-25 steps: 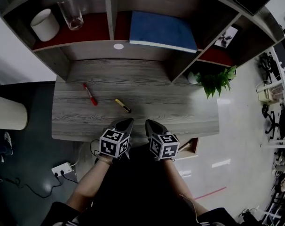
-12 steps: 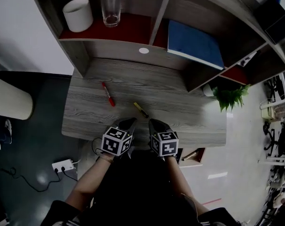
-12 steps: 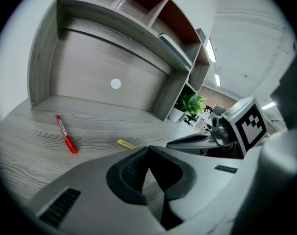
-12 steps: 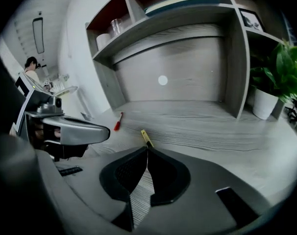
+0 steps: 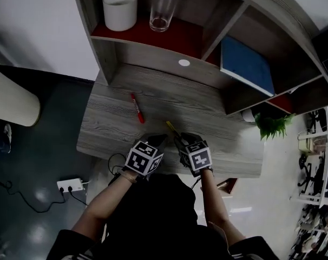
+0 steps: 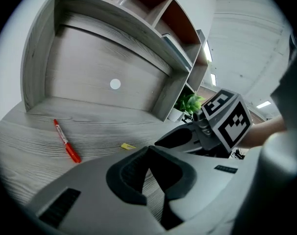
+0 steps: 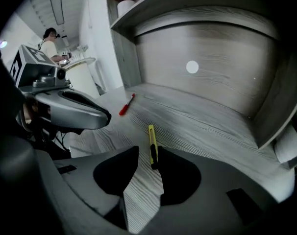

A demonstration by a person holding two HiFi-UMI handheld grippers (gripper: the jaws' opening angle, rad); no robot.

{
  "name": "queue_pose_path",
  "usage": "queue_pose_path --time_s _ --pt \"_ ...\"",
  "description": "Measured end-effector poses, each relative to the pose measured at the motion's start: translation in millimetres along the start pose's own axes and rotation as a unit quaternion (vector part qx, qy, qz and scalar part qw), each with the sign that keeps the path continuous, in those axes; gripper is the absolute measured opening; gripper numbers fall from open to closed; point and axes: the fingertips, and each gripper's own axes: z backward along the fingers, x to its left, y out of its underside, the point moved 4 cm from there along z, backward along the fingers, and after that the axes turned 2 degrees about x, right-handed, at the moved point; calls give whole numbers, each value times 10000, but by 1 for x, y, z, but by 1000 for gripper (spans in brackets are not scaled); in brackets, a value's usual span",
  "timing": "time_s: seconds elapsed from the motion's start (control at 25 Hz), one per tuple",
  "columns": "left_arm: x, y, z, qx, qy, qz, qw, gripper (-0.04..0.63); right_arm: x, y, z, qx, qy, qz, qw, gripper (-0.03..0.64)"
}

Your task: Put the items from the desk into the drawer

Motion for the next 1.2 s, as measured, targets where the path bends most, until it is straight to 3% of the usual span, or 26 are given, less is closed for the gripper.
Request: queue_pose_path --time_s 0.56,0.76,1.2 --pt "16 10 1 81 109 78 9999 17 -2 5 -34 1031 -143 898 9905 123" --pt "18 13 2 112 158 83 9998 17 -5 5 -37 1351 -310 641 9883 119" --pt "24 16 7 75 172 107 9998 17 -1 5 -39 1420 -277 615 9876 69"
